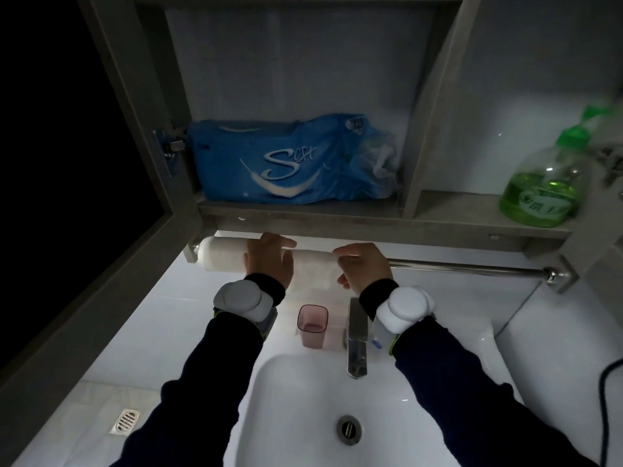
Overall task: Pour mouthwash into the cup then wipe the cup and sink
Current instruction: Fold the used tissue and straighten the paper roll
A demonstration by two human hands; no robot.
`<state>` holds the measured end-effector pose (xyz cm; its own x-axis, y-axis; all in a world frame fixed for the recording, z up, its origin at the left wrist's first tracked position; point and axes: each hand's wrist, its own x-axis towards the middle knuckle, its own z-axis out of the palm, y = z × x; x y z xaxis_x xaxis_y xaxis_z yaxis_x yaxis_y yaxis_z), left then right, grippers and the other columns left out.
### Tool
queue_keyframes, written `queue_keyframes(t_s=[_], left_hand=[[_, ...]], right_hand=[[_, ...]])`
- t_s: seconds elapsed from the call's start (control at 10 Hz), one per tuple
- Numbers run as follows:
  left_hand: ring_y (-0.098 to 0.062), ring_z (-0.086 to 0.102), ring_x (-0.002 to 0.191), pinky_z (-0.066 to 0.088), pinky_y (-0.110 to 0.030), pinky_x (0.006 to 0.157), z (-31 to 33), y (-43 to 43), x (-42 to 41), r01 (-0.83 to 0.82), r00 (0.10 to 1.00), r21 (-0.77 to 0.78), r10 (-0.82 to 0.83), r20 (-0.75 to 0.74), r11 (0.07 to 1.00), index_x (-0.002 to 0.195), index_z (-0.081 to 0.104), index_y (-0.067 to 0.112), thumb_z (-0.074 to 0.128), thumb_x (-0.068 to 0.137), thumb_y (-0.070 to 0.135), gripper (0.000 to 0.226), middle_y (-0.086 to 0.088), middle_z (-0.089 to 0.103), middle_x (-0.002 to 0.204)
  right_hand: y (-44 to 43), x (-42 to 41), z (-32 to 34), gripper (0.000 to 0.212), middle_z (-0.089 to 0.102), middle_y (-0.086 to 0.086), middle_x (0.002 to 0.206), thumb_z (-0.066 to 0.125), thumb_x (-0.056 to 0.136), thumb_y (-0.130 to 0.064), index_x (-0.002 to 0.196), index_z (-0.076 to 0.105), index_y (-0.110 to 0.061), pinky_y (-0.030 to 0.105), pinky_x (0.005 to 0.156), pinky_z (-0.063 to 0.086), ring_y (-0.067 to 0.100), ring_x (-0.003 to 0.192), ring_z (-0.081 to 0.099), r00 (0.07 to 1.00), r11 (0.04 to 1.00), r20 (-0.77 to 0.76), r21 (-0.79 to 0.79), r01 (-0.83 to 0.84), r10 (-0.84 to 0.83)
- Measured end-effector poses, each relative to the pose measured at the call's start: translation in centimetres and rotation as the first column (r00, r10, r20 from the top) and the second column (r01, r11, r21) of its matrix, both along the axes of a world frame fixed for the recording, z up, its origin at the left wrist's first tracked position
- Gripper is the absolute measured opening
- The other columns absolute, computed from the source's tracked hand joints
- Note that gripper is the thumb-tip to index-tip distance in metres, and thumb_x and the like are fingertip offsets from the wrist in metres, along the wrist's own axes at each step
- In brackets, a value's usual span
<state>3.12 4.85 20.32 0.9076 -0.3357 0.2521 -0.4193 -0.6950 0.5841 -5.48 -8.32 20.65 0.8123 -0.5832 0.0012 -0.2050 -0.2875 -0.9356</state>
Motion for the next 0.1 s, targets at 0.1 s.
queue_keyframes(t_s=[0.1], left_hand=[[-0.034,0.047,0.11,0.035,-0.036,0.097,0.61,0.62,-1.12,0.066,0.998,-0.073,-0.065,0.01,0.995,0.101,0.066,0.015,0.045,0.087,0.009,0.026,-0.01,0.061,0.117]], right_hand=[[0.51,-1.63,0.99,0.022,0.069,0.013,0.098,0.047,0.085,-0.007,0.092,0.067,-0.009,0.025,0.056,0.052,0.016,0.052,0.06,1.0,0.999,0.014,-0.038,0.003,-0.002]])
